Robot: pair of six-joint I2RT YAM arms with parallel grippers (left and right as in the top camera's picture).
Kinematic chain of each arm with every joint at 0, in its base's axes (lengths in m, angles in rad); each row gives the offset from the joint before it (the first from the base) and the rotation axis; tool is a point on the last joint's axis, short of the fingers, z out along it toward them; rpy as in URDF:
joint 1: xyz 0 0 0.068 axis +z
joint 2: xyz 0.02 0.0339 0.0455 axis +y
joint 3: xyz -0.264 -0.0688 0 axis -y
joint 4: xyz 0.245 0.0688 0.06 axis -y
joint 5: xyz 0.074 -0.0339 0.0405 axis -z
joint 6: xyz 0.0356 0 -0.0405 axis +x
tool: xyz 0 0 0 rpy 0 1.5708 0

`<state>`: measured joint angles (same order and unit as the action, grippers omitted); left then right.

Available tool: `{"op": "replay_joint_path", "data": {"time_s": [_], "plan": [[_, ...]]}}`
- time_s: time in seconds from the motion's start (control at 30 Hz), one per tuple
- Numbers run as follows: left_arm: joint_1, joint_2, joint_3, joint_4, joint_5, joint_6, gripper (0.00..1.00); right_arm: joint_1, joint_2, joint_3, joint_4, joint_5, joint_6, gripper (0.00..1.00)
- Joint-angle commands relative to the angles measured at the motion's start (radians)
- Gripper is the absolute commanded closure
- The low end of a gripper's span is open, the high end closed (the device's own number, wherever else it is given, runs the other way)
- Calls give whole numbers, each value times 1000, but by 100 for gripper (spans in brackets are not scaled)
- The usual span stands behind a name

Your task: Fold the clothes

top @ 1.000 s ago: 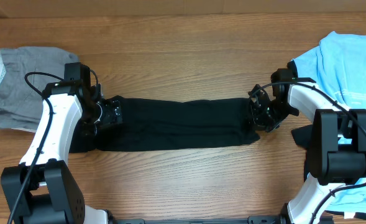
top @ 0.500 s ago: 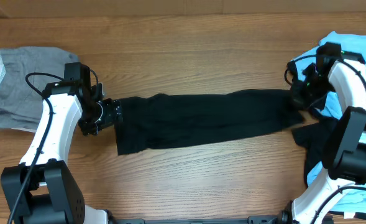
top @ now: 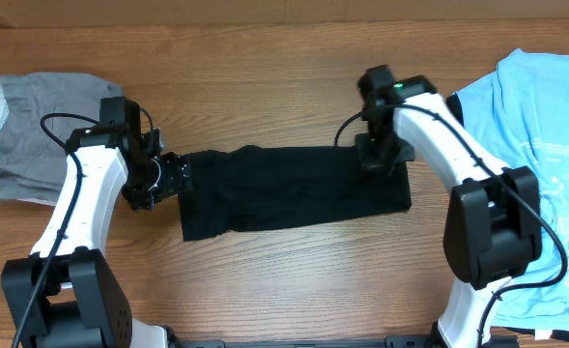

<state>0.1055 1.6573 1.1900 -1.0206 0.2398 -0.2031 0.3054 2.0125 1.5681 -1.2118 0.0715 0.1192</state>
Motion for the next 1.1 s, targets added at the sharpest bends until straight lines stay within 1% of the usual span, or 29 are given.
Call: {"op": "replay_joint_path", "data": {"time_s": [0.0, 0.07, 0.23, 0.27, 0.3, 0.37, 0.4, 0.47, 0.53, 0.73, 0.8, 0.87, 0.9, 0.97, 1.07], "plan": [[5, 3, 18, 4, 16, -3, 17, 62, -4, 14, 21, 17, 8, 96], [5, 3, 18, 4, 16, -3, 17, 90, -4, 6, 37, 17, 8, 93], [5, 3, 18, 4, 16, -2, 17, 129, -4, 2, 47, -27, 9, 92], [5, 3, 18, 4, 16, -2, 18, 132, -3, 2, 49, -34, 9, 89], [5, 3, 18, 4, 16, -2, 18, 132, -4, 2, 47, -51, 8, 81], [5, 3, 18, 3, 16, -2, 17, 132, -4, 2, 39, -109, -11, 77], [5, 3, 18, 4, 16, 1, 17, 132, -4, 2, 31, -158, -47, 76], [5, 3, 18, 5, 16, 1, 17, 132, -4, 2, 18, -299, -143, 61], [5, 3, 18, 8, 16, 1, 17, 132, -4, 2, 17, -373, -206, 57], [5, 3, 18, 9, 15, 2, 17, 132, -16, 5, 10, -360, -202, 58], [5, 3, 18, 11, 15, 2, 17, 131, -46, 5, 13, -314, -193, 58], [5, 3, 18, 16, 15, 2, 17, 131, -109, 5, 25, -72, -40, 59], [5, 3, 18, 16, 15, 2, 17, 131, -117, 5, 24, -45, -16, 58], [5, 3, 18, 16, 15, 2, 17, 131, -120, 5, 8, -70, -19, 54], [5, 3, 18, 19, 15, 2, 16, 136, -107, 2, -33, -111, -21, 53]]}}
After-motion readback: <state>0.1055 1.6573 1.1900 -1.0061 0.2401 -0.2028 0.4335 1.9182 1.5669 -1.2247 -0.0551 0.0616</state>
